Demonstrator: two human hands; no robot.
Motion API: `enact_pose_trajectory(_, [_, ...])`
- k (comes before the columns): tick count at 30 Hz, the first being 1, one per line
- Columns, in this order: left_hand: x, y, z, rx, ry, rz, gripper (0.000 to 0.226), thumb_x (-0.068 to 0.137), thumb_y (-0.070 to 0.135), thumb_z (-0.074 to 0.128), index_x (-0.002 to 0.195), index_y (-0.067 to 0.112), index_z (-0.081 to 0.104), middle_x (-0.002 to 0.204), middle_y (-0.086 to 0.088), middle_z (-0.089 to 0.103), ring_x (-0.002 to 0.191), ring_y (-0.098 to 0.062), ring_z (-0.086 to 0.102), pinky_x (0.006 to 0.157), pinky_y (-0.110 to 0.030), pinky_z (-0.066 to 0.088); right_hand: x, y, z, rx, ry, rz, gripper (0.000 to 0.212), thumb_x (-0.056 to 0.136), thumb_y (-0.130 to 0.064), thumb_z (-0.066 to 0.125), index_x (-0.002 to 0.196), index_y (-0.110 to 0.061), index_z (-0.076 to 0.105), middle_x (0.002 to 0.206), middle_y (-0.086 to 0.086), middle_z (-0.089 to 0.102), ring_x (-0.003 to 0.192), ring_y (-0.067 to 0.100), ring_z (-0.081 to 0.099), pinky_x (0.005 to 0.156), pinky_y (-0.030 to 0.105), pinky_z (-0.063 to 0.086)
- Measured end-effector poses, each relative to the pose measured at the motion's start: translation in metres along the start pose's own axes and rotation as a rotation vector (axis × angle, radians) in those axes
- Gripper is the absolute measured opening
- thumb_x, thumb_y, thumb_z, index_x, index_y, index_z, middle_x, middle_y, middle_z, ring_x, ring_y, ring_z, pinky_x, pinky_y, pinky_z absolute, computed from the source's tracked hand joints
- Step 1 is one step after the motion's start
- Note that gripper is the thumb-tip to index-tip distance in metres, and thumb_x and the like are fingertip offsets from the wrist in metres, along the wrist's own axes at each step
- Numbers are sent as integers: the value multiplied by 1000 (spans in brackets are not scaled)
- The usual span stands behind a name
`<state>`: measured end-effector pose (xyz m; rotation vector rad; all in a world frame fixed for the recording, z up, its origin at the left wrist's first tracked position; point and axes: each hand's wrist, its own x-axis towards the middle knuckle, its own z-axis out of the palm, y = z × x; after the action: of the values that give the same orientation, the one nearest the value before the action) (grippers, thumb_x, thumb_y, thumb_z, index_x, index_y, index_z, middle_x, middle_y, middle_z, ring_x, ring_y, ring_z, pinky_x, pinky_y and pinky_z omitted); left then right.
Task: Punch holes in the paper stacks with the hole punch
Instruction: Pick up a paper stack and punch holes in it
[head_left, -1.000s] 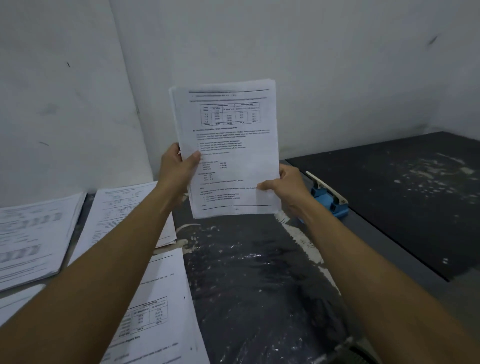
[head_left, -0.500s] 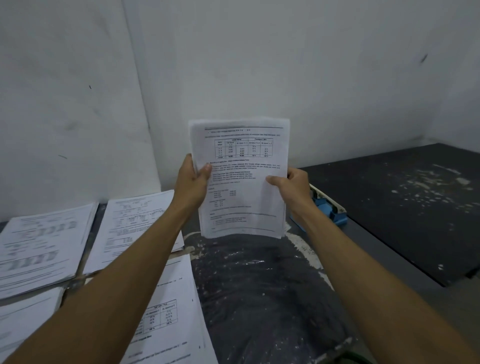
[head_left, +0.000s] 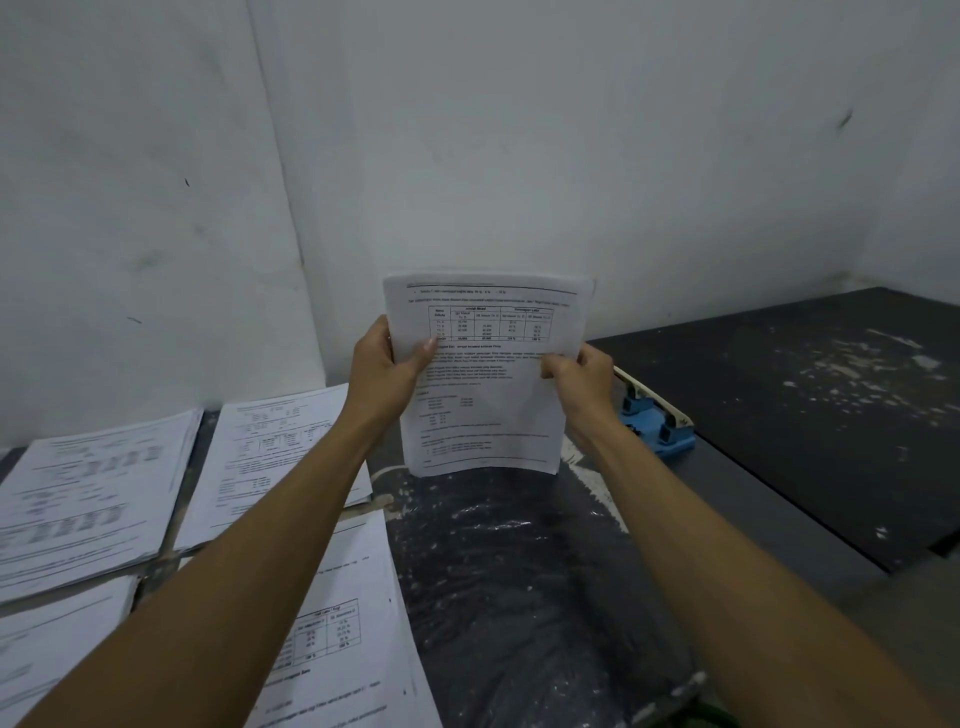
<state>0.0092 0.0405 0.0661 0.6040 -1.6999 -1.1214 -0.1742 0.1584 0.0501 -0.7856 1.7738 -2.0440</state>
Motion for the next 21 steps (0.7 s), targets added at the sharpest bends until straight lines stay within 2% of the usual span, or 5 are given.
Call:
enact_pose_trajectory(5, [1,9,5,31,58,42,20,94,23,68,113,20,64,102,14,69,84,-4,71,66,-18,60,0,-5,7,11,41,0,19,77,2,54,88,5,70,78,5,68,71,18,62,60,32,50])
enact_pose_trajectory(9, [4,16,4,5,101,64,15,89,26,75,103,25,69,95,17,71,78,-1,72,61,-13,55,1,-10,7,8,72,-50,13,75,0,56,73,-2,68,59,-9,63,57,8,58,50,24,45])
enact_pose_trajectory(12, [-9,1,6,-3,100,-22,26,86,28,78,109,19,69,101,10,72,85,-8,71,64,-18,58,-8,3,5,-56,75,-38,13,75,-1,60,84,2,69,78,4,72,68,15,63,56,31,52])
enact_pose_trajectory(18, [-15,-6,2,-21,63,-100,28,83,25,80,109,21,69,101,12,73,87,-11,72,65,-20,59,-12,6,2,-68,86,-62,25,70,-4,66,85,-24,65,83,-9,71,71,2,67,60,23,57])
enact_pose_trajectory(21, [-11,0,2,-13,33,-93,33,81,25,81,112,18,70,105,8,73,90,-15,72,68,-25,60,-11,-1,7,-66,29,-53,32,67,-3,66,89,-26,67,85,-14,71,72,-3,66,57,16,53])
